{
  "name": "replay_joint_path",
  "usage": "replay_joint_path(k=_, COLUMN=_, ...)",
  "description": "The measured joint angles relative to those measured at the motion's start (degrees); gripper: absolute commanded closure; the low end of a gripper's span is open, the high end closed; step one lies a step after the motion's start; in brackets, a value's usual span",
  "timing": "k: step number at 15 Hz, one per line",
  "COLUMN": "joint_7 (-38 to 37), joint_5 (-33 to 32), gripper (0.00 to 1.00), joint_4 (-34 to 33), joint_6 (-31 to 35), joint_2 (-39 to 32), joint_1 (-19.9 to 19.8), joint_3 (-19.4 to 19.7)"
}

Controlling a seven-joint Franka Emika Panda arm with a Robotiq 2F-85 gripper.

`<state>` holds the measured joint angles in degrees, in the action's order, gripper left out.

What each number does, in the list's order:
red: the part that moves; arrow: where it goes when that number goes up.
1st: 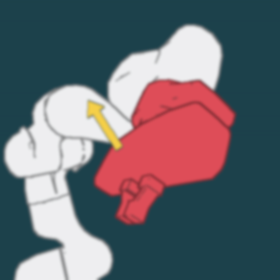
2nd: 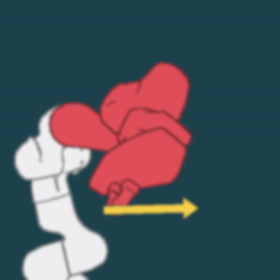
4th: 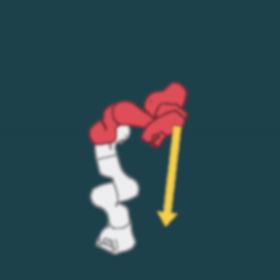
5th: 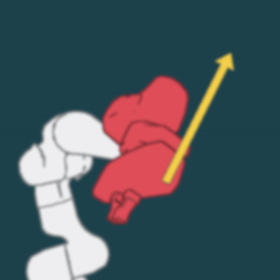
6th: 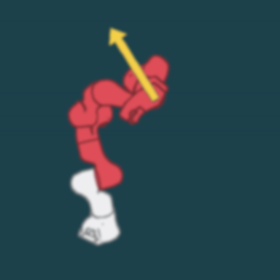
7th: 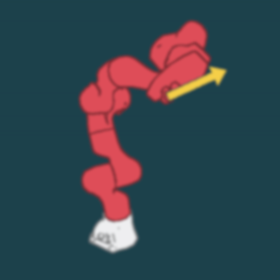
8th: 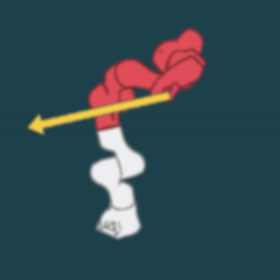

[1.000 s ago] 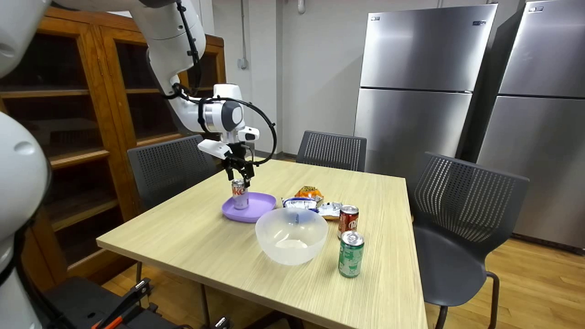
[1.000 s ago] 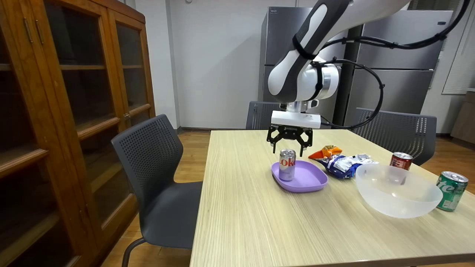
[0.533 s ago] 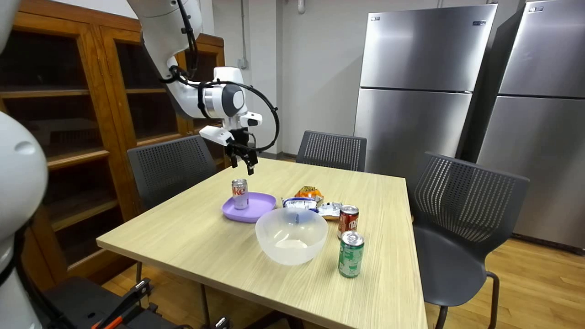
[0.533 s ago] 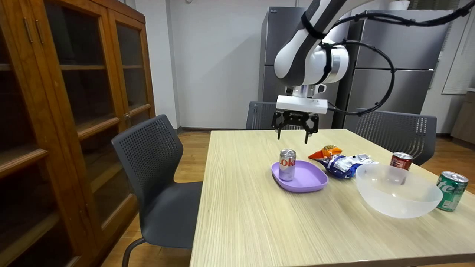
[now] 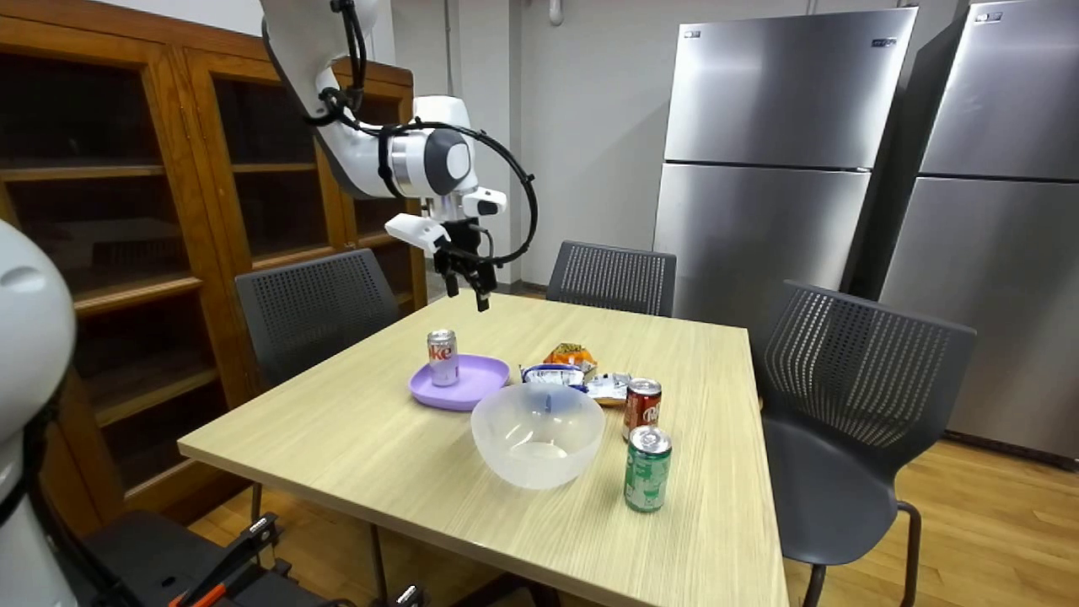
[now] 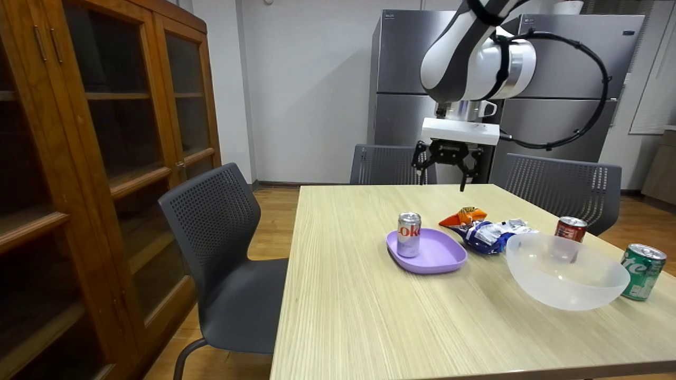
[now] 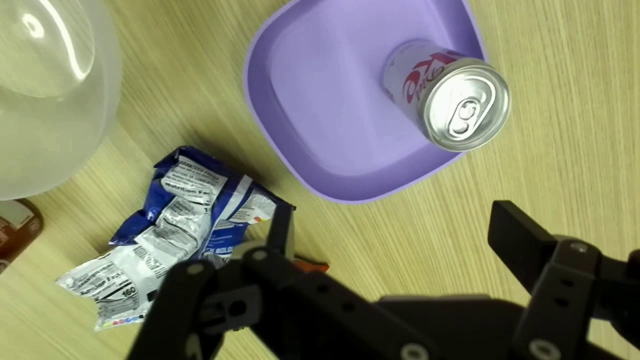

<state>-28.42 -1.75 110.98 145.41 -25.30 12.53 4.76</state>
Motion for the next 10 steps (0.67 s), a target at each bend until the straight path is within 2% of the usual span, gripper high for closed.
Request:
replay_joint_path(k=5, joint_7=3.4, joint_5=0.0, gripper=0.0, joint_4=1.6, joint_6=-0.4, joint_2=1.4, joint_1=-4.0, joint_3=0.0)
replay_joint_path(k=10, joint_7=4.1, joint_5=0.0, gripper=0.0, joint_4=1.8, joint_6=-0.5, joint_2=1.4, joint_1=-4.6, joint_3=-0.2)
